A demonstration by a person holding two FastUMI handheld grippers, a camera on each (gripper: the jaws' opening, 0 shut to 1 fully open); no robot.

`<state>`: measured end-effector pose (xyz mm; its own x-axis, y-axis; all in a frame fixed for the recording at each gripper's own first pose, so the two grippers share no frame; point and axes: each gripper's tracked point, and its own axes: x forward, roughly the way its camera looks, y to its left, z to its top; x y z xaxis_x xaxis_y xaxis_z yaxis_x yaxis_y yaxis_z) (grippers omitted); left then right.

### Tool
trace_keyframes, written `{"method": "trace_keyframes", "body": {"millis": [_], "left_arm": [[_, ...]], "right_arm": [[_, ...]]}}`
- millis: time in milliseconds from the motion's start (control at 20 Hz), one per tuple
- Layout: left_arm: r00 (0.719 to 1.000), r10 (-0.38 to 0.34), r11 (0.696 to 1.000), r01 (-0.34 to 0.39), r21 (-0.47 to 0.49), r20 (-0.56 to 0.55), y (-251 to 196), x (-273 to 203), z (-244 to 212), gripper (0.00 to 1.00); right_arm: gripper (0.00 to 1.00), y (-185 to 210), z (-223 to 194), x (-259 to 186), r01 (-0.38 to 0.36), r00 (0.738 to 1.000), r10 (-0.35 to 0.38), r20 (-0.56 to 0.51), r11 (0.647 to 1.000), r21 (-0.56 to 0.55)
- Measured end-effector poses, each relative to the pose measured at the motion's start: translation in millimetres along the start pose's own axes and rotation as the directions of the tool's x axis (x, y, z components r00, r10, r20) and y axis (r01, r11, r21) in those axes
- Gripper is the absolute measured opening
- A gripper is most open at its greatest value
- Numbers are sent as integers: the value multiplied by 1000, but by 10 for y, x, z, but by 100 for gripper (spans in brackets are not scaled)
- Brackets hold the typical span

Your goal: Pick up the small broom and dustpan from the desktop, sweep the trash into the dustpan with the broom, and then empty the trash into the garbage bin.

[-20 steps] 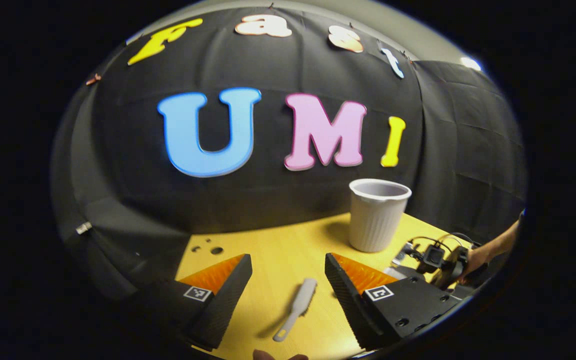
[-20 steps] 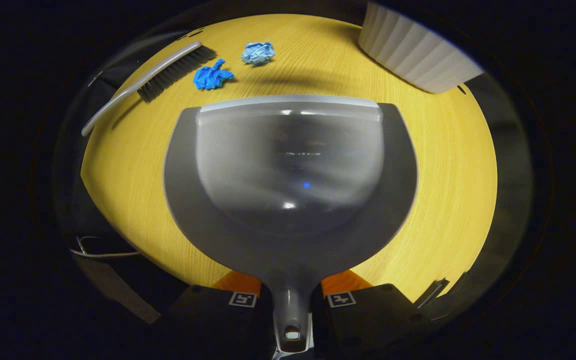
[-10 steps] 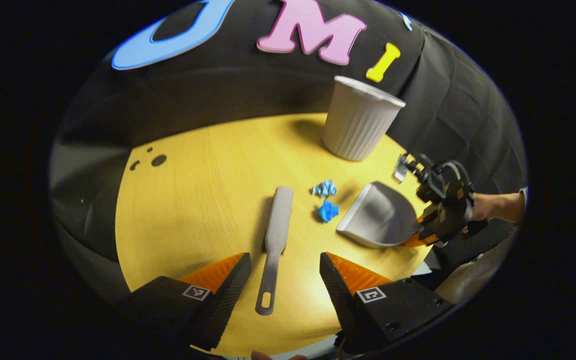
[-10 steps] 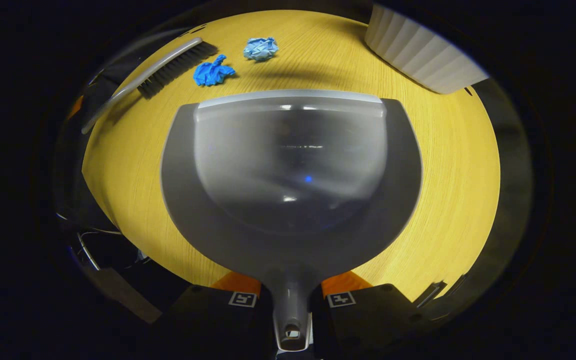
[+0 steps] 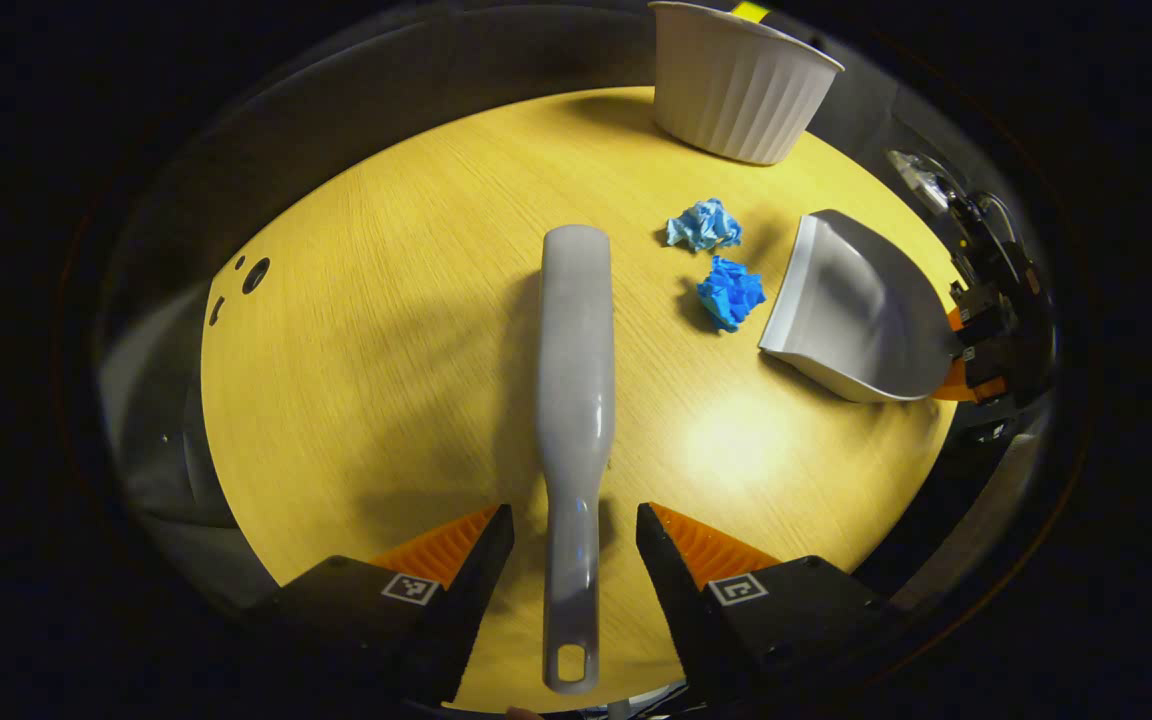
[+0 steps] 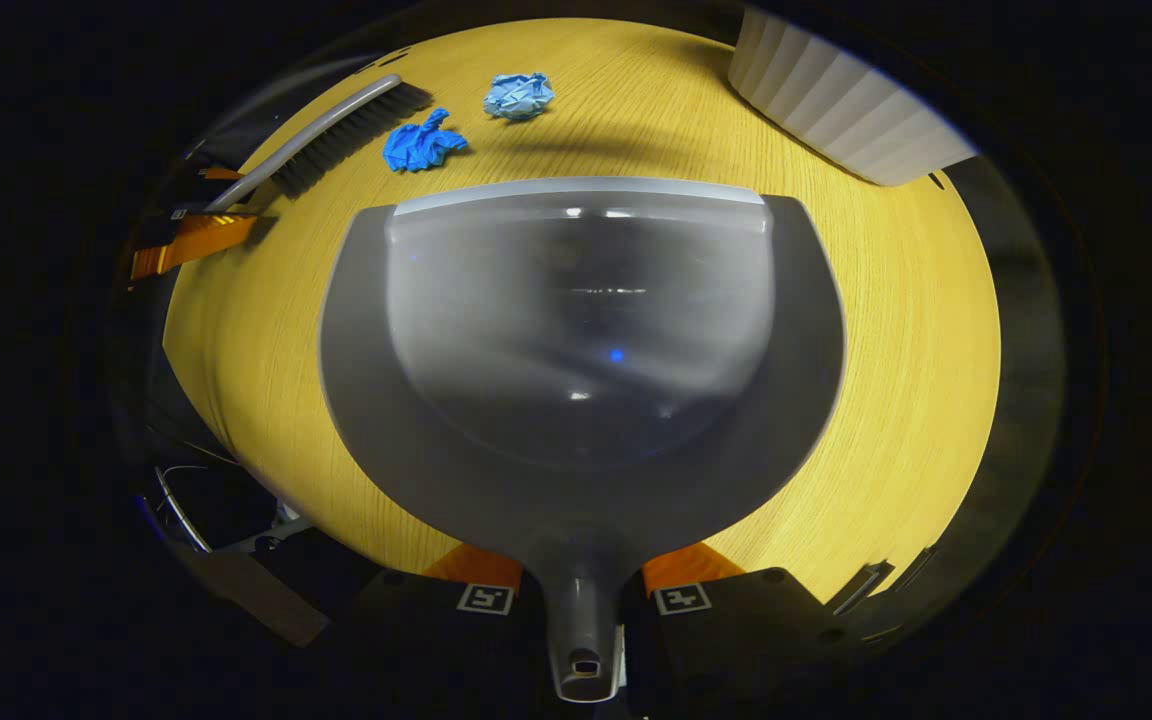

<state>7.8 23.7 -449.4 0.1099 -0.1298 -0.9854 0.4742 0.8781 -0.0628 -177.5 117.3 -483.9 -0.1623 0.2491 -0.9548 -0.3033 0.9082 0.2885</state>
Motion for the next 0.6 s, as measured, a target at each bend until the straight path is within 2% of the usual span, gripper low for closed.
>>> {"method": "trace_keyframes", "body": {"millis": [50, 150, 200, 250, 300, 350, 500, 550, 600], "left_arm": [[1000, 1, 1000, -1, 11, -18, -1, 8, -7, 81], [999, 33, 998, -31, 50, -42, 40, 88, -9, 72], [997, 55, 996, -51, 70, -52, 70, 125, -18, 58], [995, 73, 995, -68, 75, -63, 96, 164, -20, 51], [993, 85, 995, -79, 66, -85, 104, 224, -69, 35], [992, 85, 995, -80, 55, -94, 102, 264, -77, 30], [990, 73, 996, -65, 67, -122, 98, 213, -78, 30], [989, 65, 995, -55, 80, -131, 101, 199, -68, 27], [989, 58, 995, -46, 86, -138, 106, 201, -86, 34]], "right_arm": [[36, 1, -3, 0, -1, 1000, 1, 3, 1000, -1], [36, 3, 4, -3, -4, 1000, 4, 5, 1000, -5], [36, 4, -3, -7, -5, 1000, 5, 6, 1000, -7], [36, 3, 2, -7, -6, 1000, 6, 5, 1000, -8], [36, 7, -1, -5, -6, 1000, 6, 5, 1000, -9], [36, 4, 0, -8, -7, 1000, 7, 4, 1000, -7], [36, 0, 2, -11, -11, 1000, 11, 4, 1000, -9], [36, 2, 9, -12, -11, 1000, 11, 5, 1000, -9], [36, -1, 5, -8, -11, 1000, 11, 3, 1000, -9]]}}
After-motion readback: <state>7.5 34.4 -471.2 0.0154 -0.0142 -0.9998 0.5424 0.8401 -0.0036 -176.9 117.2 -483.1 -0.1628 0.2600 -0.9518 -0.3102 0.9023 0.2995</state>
